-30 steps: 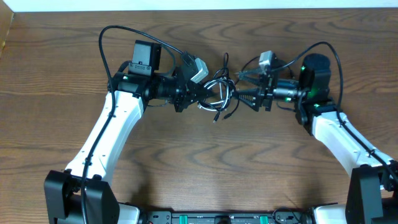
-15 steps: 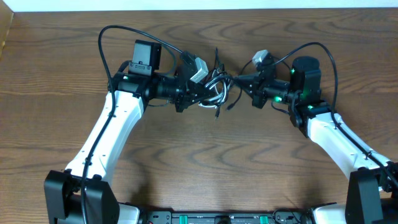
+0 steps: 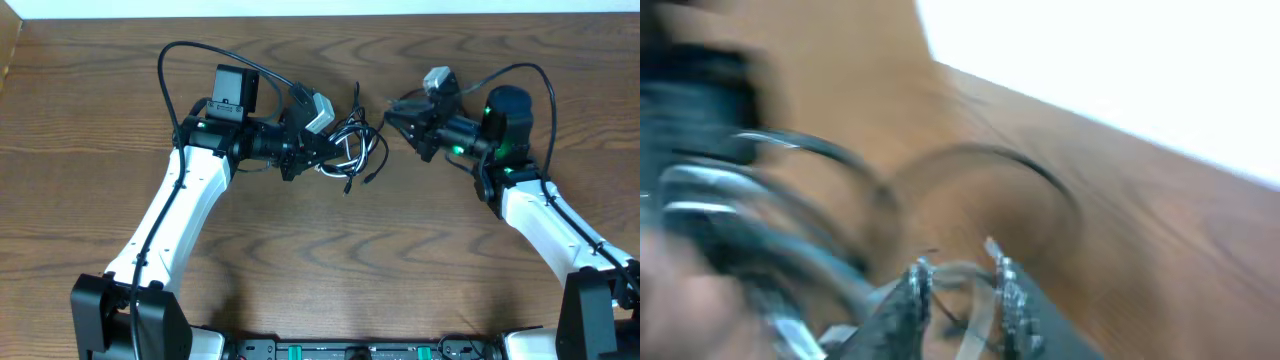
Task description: Untangle cables
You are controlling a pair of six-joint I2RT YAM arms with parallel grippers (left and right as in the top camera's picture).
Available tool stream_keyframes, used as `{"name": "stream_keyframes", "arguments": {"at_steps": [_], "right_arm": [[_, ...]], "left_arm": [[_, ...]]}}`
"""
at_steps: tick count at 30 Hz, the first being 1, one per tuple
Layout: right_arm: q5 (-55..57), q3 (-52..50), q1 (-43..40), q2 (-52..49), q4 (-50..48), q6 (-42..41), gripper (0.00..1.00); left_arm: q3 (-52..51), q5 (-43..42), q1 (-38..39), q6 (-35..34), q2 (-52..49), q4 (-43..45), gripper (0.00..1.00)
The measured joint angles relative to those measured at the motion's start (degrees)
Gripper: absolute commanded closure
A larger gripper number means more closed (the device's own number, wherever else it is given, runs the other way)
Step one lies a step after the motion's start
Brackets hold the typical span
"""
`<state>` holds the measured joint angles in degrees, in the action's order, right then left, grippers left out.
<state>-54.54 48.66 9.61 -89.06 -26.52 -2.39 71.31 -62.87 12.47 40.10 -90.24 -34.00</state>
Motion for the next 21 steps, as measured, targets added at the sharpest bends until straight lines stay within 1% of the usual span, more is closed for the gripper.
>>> {"name": "stream_keyframes", "arguments": {"at_steps": [1, 3, 8, 10, 12, 15, 21], "right_arm": [[-3.5, 0.04, 0.07, 0.0, -1.4, -0.24, 0.77], [-6.29, 0.04, 0.17, 0.0, -1.6, -0.5, 0.8], [-8.98, 0.04, 0.15, 0.0, -1.42, -1.07, 0.8], [-9.46, 0.04, 0.13, 0.0, -1.49, -1.11, 0.79], [-10.34, 0.04, 0.17, 0.0, -1.44, -1.51, 0.78], [-11.06, 0.04, 0.96, 0.0, -1.18, -1.79, 0.75], [-11.89, 0.04, 6.88, 0.0, -0.81, -2.19, 0.69]], "left_arm": [[0.0, -0.04, 0.0, 0.0, 0.0, 0.11, 0.92], [0.0, -0.9, 0.0, 0.02, 0.0, 1.14, 0.92], [0.0, -3.28, -0.04, 0.68, 0.0, 1.57, 0.92], [0.0, -3.78, -0.07, 1.44, 0.0, 1.62, 0.92], [0.0, -4.72, -0.07, 3.69, 0.0, 1.84, 0.92], [0.0, -6.27, -0.11, 5.88, 0.0, 4.26, 0.92], [0.0, -7.98, -0.35, 7.8, 0.0, 7.91, 0.92]]}}
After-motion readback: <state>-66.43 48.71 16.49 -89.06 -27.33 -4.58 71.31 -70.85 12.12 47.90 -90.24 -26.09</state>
